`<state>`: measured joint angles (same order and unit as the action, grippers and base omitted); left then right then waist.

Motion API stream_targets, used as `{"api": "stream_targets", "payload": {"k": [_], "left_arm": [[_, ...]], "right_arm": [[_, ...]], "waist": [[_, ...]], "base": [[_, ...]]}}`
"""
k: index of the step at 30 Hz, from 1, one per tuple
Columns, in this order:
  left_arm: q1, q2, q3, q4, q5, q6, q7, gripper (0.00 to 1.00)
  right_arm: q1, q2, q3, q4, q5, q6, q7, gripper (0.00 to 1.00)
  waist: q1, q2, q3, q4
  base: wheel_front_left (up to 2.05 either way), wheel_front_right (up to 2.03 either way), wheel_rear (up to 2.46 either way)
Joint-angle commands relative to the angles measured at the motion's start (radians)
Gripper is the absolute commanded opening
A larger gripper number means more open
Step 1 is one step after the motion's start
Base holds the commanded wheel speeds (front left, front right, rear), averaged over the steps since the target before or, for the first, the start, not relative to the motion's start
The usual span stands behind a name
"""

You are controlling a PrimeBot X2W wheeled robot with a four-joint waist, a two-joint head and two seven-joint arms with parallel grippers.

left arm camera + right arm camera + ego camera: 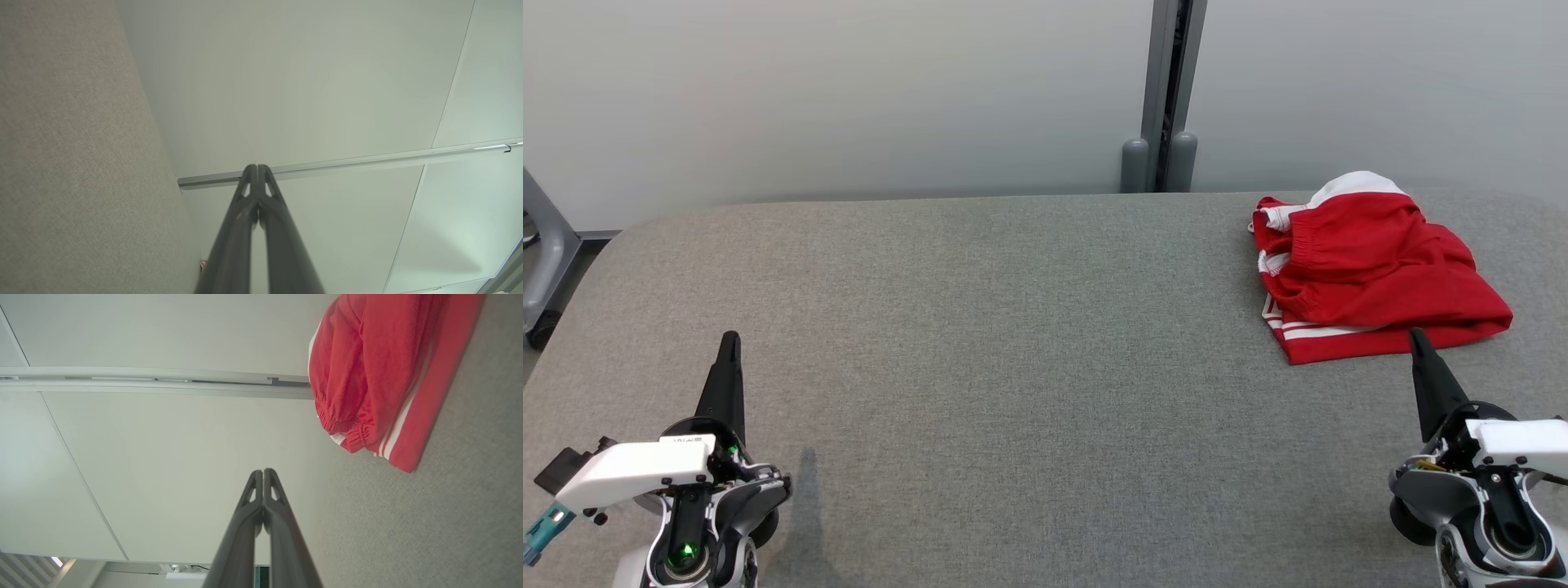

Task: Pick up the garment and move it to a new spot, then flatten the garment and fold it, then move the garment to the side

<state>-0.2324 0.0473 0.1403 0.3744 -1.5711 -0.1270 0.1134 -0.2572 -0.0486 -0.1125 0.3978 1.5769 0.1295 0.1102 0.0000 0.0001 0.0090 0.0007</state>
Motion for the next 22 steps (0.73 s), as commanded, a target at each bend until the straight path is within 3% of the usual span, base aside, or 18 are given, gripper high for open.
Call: {"api": "stream_targets", "payload": {"k": [1, 22], "left_arm": [[-0.016, 0.005, 0.005, 0.004, -0.02, -0.007, 0.005, 0.0], [-0.018, 0.005, 0.005, 0.003, -0.021, -0.007, 0.005, 0.0]], "right_arm": [[-0.01, -0.003, -0.002, 0.001, 0.021, 0.002, 0.008, 0.0], [-0.012, -0.003, -0.002, 0.001, 0.023, 0.002, 0.009, 0.0]], "waist": [[0.0, -0.0001, 0.0, 0.0], [0.0, -0.0001, 0.0, 0.0]], "base": [[0.0, 0.0, 0.0], [0.0, 0.0, 0.0]]}}
